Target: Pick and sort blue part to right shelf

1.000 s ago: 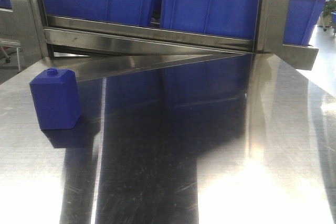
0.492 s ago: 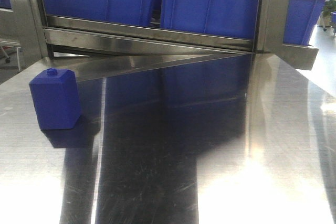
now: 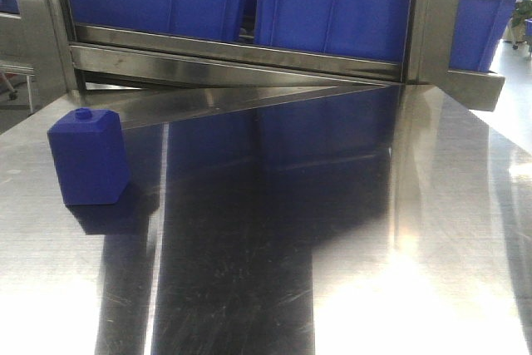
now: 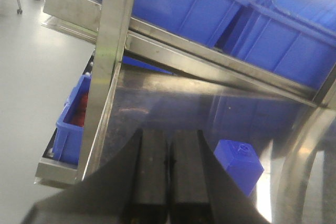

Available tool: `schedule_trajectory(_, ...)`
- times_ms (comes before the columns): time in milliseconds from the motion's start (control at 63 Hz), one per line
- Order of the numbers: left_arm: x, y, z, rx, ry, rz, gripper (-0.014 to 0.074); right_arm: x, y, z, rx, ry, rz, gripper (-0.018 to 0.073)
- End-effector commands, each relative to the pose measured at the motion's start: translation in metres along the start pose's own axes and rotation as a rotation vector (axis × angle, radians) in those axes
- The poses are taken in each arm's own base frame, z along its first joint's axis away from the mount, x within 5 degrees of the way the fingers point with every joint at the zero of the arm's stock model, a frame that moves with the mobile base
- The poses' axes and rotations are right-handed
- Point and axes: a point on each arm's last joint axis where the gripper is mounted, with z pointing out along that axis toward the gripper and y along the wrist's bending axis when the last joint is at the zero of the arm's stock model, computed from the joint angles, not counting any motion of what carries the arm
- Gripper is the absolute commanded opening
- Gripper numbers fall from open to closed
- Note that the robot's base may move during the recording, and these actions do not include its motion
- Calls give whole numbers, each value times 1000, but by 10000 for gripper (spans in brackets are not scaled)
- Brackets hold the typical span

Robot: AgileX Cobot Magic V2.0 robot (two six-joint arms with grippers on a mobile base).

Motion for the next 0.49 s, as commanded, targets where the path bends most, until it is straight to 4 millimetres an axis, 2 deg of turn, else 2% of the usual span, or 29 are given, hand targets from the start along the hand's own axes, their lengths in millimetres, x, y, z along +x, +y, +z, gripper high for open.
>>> schedule_trajectory(0,-25,-8,7,28,-53,18,124,-19,1,-2,-8,-129,-21,393)
schedule_trajectory(143,-34,-11,23,8,38,80,132,-19,1,-2,-8,-129,-21,393)
schedule_trajectory(206,-34,-11,32,-8,106,115,166,-19,1,-2,-8,-129,-21,393)
schedule_trajectory(286,-36,-13,42,-11,159,145,281,-19,1,-2,-8,-129,-21,393)
schedule_trajectory(397,-39,-18,56,2,208,155,517,-19,1,-2,-8,-129,-21,393)
schedule_trajectory(476,-42,-22,64,15,241,164,641,-19,1,-2,-8,-129,-21,393)
